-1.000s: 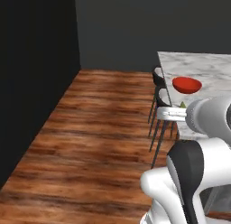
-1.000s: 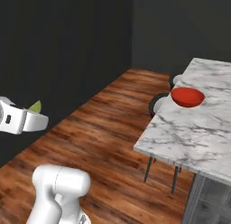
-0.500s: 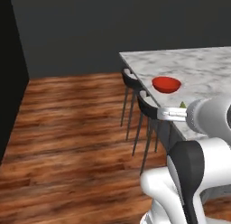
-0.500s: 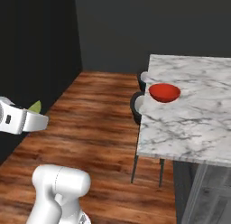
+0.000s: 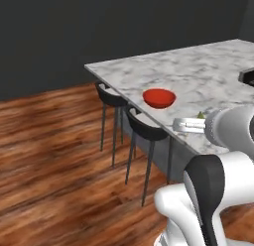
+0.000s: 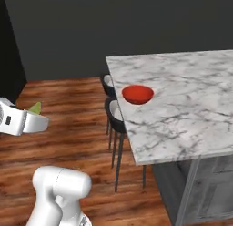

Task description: There is a bowl on the dining counter. Grab a lemon wedge from the fridge and place it in the bowl. Then get the liquor bottle and glass cup from the cabinet and place them next to the bowl.

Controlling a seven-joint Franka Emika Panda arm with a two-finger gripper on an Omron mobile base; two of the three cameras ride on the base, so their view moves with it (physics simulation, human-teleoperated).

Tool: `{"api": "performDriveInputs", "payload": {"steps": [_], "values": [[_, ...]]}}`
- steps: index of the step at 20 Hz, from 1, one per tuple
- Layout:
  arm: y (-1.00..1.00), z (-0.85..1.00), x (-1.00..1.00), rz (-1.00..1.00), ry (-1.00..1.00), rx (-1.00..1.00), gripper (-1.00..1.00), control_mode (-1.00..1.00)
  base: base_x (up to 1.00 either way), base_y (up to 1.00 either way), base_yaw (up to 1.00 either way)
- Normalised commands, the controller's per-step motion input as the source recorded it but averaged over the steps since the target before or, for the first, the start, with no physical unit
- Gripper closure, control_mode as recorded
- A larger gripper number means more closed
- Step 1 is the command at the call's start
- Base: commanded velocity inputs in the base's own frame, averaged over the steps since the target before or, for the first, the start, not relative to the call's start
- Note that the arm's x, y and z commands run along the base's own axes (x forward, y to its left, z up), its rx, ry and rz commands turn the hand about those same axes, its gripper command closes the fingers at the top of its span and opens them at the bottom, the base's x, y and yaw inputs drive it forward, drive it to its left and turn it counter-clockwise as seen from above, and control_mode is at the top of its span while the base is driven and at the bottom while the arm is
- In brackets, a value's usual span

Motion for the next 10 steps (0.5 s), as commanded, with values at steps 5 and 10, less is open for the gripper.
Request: {"api": "performDriveInputs", "payload": {"steps": [5, 10], "values": [[0.0, 0.0, 0.0, 0.0, 0.0, 0.0, 1.0, 1.0, 0.55, 0.59, -0.55], [0.0, 0.0, 0.0, 0.0, 0.0, 0.0, 1.0, 1.0, 0.5, 0.59, -0.54]]}}
